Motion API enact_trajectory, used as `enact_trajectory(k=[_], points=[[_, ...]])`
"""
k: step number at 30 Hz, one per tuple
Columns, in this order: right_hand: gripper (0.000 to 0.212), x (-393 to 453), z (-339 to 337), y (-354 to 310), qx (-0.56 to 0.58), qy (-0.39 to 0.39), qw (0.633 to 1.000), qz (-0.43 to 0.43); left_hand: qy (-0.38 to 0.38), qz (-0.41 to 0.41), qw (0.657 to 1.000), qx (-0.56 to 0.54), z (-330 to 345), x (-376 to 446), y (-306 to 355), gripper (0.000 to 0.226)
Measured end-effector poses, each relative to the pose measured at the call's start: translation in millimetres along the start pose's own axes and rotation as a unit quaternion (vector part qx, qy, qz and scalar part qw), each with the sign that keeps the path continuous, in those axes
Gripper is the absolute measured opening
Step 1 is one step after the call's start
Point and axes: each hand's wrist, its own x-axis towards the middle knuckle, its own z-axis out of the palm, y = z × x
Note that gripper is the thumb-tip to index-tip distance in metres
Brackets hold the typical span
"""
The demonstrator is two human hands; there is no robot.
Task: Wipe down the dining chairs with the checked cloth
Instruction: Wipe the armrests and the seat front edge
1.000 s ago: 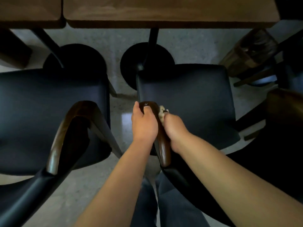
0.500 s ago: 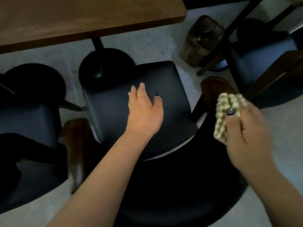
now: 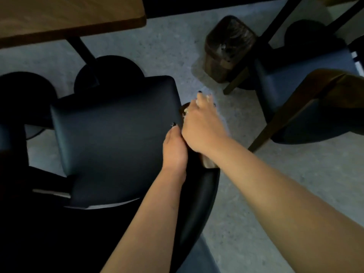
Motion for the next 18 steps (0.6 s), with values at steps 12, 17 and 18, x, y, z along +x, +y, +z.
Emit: enact_trajectory(k=[12,17,18], points=[[0.025,17,-29,-15,-0.289,-0.181,0.883,-0.322,0.108,-0.095,0.981,-0.127,-31,39,-26,0.054],[0.040,-13,-16,-23,-0.425,-0.210,0.804,-0.359,0.125,-0.112,0.977,-0.129,-51,46,-34,0.052],[0.039,1,-14,-29,-0.438,-0.222,0.800,-0.346,0.125,-0.109,0.978,-0.124,-53,47,-34,0.050]])
